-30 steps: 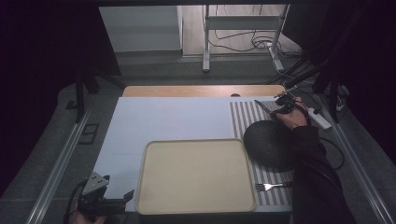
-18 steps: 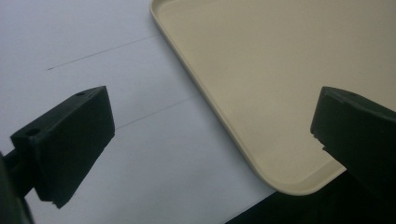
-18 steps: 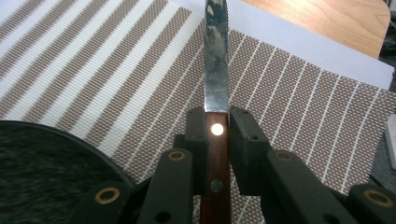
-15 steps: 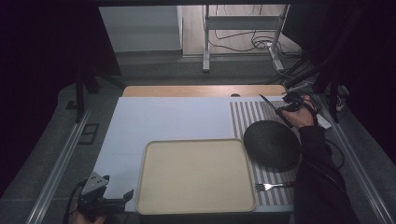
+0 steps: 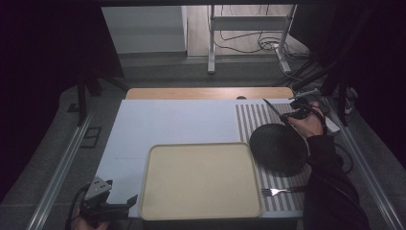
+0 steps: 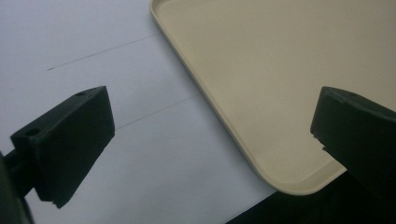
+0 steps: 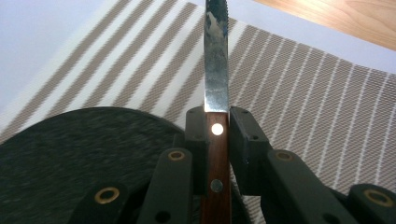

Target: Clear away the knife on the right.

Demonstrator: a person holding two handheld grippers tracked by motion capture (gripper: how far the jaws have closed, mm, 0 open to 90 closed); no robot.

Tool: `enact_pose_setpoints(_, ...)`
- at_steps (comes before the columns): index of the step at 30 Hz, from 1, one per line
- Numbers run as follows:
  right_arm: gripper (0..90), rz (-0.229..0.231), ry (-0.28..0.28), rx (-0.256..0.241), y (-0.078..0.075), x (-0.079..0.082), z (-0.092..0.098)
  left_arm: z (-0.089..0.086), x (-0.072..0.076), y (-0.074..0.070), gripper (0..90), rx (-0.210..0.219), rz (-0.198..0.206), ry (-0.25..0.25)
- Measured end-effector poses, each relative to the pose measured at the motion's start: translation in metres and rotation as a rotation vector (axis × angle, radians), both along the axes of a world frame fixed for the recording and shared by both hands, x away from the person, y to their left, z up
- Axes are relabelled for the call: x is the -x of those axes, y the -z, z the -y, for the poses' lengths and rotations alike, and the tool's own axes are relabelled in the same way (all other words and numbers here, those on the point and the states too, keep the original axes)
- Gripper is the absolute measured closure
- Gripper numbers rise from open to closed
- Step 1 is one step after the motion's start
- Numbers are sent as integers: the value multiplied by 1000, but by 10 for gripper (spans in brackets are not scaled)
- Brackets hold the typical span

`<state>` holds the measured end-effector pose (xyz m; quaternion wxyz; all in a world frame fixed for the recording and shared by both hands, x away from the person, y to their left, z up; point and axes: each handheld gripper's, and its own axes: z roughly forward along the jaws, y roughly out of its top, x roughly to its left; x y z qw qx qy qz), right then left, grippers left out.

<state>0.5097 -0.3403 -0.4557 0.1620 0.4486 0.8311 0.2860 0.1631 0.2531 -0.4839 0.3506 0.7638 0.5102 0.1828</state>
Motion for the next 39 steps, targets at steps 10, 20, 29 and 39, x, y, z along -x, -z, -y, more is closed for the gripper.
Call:
enact_pose_setpoints(10,784,-8,-28,-16,-3,24,-15,1,0,0,0,-9,-2,1)
enact_pose_setpoints(20,784,-22,-58,-34,-1,47,-33,2,0,0,0,-13,-2,2)
enact_pose_setpoints(29,784,-32,-78,-51,0,70,-47,2,0,0,0,-16,-2,3)
enact_pose_setpoints(39,784,-46,-121,-49,5,100,-67,2,0,0,0,-16,-1,4)
